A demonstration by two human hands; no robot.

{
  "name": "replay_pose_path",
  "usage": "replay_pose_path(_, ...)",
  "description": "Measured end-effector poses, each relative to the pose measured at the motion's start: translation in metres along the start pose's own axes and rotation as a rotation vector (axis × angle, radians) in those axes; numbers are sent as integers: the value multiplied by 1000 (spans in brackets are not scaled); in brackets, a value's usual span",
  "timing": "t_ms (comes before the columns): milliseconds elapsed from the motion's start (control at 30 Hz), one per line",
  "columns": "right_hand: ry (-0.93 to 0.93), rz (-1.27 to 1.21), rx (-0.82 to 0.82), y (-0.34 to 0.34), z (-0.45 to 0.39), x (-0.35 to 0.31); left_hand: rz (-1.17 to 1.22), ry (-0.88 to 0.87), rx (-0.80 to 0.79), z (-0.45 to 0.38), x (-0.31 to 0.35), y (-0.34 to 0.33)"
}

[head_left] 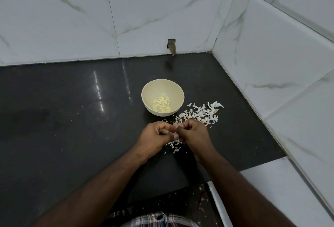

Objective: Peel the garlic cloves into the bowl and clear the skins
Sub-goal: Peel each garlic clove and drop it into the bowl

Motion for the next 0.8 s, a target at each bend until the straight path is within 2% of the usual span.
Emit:
replay_pose_path(233, -61, -61, -127, -7, -2, 5, -72, -28, 65, -5, -2, 13)
replay_pose_path(500, 26, 83, -147, -8, -2, -8, -96, -38, 98, -5, 3, 16)
replay_pose_path(633, 5, 7, -116, -3, -2, -6, -136, -48, 89, -7, 3, 16)
replay_pose_path(800, -2, 4, -66, 1, -4, -1, -138, -21, 151, -8, 1, 19)
Point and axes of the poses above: each hand's wrist, its own z-axis away from the middle knuckle, its own y-axis out of the back of the hand, x = y × z, the point moved 9 cm from there along -z, towards the middle knuckle, and after that the axes turned 14 degrees about z, right-handed, at the moved point
